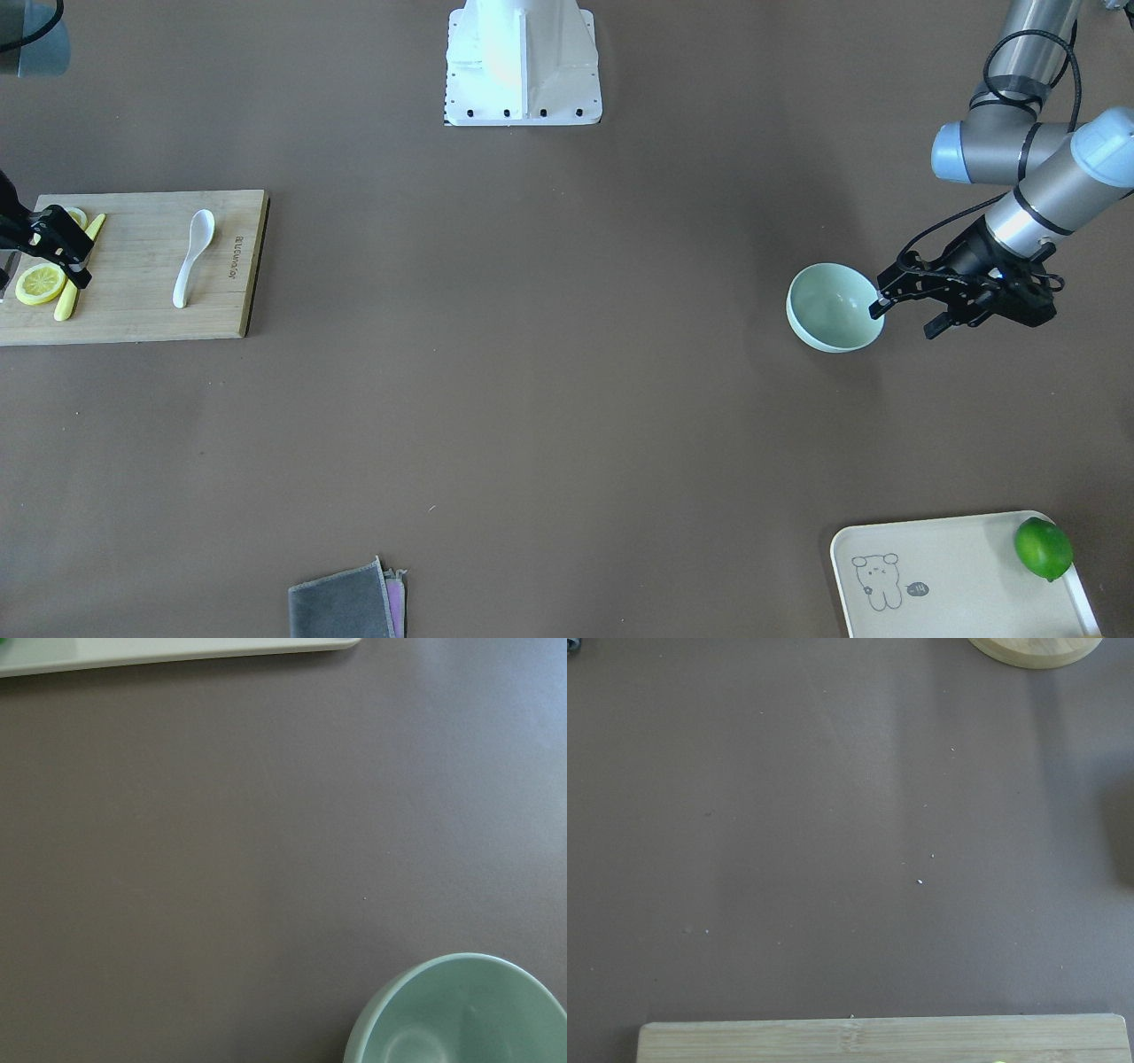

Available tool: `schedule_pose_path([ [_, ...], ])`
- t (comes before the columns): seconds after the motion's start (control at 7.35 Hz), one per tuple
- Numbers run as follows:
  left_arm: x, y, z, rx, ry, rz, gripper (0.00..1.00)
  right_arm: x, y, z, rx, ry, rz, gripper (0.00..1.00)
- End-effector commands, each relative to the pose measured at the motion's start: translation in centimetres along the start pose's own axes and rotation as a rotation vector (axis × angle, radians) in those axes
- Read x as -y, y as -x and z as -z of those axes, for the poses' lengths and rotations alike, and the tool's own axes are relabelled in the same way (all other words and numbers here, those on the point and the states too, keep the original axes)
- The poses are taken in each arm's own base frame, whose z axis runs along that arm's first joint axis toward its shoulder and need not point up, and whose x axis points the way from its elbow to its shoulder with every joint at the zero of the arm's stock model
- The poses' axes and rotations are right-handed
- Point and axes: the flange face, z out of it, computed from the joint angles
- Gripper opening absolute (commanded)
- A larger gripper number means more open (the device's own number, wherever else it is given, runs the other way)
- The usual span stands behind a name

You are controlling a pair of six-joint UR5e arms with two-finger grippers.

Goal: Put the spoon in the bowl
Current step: 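Reach the left gripper to the pale green bowl's rim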

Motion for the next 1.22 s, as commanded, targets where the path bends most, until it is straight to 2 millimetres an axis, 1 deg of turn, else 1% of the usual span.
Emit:
schedule_pose_path([
  [0.0, -2.1, -2.6, -2.9, -0.035, -0.015, 0.04, 0.47, 0.0, -0.1, 0.0, -0.003, -0.001, 0.0, 1.0],
  [0.14, -2.9, -3.4, -4.4, -0.006, -0.038, 0.027, 0.34, 0.0, -0.1, 0.0, -0.004, 0.0, -0.001, 1.0],
  [0.27, -3.1, -3.4, -4.7, 0.005, -0.043, 0.027, 0.09, 0.0, -0.1, 0.0, -0.004, 0.0, -0.001, 1.0],
  [0.41, -3.0, -3.8, -4.5, 0.0, -0.043, 0.028, 0.0, 0.0, -0.1, 0.0, -0.004, 0.0, -0.001, 1.0],
  [0.54, -2.3, -5.0, -4.2, -0.016, -0.053, 0.028, 0.0, 0.0, -0.1, 0.0, -0.003, -0.001, 0.0, 1.0],
  [0.82, 1.9, -10.8, -4.1, -0.084, -0.095, 0.117, 0.0, 0.0, 0.0, 0.0, -0.002, -0.002, 0.0, 1.0],
  [0.95, 2.8, -13.9, -5.0, -0.103, -0.083, 0.112, 0.0, 0.0, 0.0, 0.0, -0.002, -0.002, 0.0, 1.0],
  [1.09, 3.9, -17.5, -5.9, -0.115, -0.073, 0.139, 0.0, 0.0, 0.0, 0.0, -0.002, -0.002, -0.001, 1.0],
])
